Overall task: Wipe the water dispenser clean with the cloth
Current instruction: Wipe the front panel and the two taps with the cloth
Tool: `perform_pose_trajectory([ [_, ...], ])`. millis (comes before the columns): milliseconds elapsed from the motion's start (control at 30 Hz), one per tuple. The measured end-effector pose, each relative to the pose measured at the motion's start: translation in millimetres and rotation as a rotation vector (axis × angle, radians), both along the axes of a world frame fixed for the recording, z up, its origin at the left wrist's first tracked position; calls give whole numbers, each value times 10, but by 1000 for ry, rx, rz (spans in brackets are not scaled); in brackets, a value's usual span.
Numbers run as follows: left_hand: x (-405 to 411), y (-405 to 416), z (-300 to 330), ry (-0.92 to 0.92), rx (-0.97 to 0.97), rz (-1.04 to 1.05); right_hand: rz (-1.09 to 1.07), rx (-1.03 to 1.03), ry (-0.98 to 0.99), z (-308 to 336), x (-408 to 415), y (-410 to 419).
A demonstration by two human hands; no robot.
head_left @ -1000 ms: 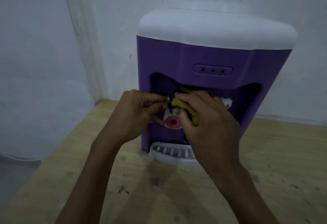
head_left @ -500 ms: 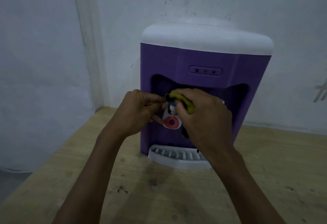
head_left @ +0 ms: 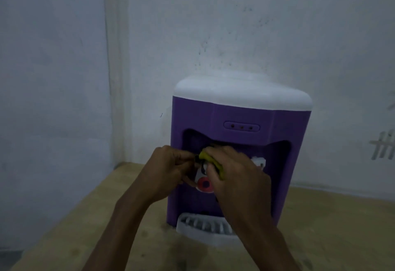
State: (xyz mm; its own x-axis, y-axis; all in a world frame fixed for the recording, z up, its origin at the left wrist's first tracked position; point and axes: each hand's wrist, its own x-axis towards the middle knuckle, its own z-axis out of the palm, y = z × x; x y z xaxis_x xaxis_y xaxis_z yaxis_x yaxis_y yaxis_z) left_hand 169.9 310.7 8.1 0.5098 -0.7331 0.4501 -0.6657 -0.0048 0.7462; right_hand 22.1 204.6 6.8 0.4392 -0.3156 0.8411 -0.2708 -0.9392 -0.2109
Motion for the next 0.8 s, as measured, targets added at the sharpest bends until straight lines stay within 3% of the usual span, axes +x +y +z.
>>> perform_pose_trajectory([
  [67,18,2,-11,-16,6,11,0,-56,38,-1,24,-20],
  [233,-13,-1,9,41,-23,-35,-35,28,4,-5,-44,-103],
  [433,50,6,-20,-9,15,0,78,-69,81,-26,92,-16],
  [800,5,-6,1,47,-15,-55,-171,105,-153,-207,-19,100],
])
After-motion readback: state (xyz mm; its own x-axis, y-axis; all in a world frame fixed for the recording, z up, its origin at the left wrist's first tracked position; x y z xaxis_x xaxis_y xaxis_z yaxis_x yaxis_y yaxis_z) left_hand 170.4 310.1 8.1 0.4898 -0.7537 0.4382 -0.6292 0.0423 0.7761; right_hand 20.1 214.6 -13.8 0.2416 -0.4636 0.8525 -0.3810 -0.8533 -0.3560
